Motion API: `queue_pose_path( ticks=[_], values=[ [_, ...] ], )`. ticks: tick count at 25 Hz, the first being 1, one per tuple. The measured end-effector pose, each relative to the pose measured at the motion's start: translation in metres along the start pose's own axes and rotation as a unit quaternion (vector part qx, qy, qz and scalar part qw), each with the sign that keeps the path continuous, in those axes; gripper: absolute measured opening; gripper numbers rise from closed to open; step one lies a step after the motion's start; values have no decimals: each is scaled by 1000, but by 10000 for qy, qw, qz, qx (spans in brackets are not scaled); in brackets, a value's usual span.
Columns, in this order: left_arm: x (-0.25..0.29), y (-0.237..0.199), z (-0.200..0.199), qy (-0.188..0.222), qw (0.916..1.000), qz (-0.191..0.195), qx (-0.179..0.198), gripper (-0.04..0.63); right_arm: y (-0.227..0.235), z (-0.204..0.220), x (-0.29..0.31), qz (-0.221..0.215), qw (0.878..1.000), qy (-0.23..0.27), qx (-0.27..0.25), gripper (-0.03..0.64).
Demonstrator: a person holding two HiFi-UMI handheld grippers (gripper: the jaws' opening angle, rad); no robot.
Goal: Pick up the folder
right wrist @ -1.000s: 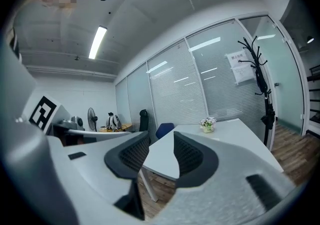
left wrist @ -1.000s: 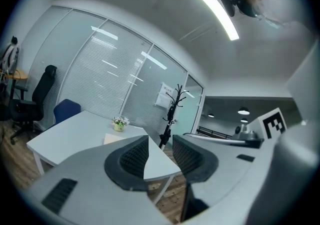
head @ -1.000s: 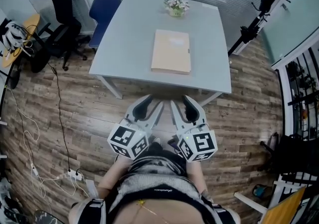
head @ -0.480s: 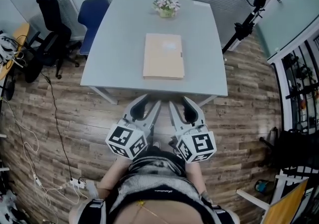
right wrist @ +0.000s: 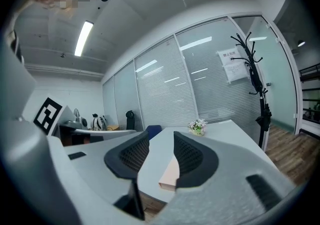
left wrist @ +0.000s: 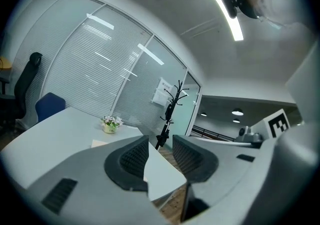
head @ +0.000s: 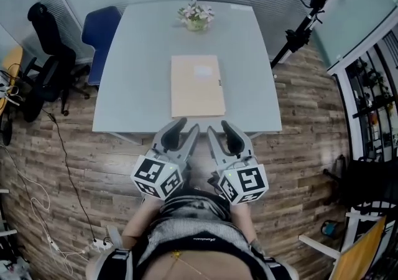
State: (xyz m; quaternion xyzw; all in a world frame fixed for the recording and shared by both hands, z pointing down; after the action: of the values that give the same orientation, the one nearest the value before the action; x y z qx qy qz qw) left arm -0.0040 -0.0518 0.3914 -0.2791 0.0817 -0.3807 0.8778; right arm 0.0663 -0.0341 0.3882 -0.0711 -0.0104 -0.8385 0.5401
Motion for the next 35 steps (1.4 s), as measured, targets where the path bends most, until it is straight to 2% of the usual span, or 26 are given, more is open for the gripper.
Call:
queue_pose_path(
  ticks=[11,21,35],
  values=[
    [62,-48,-34,-194,9993,320,-79,123,34,-7,75,347,9993,-131,-28,155],
    [82,-101,-60,-176,9993,253,-195,129,30,-8,142,158,9995,-244,-97,167],
    [113,-144,-61,-370,9986,33,-389,130,45,9,186,134,9987,-498,32,169]
  ],
)
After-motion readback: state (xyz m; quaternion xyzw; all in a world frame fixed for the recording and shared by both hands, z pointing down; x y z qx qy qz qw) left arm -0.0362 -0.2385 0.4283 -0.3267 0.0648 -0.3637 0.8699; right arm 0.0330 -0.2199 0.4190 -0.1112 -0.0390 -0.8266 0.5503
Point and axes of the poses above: the fingertips, and each gripper's own axes: x forward along the fingers, y to its right, z out of its underside, the point moved 1 cm from there along -x, backward along the fingers, and after that the axes turned 13 degrees about -x, right-handed, at the moved point
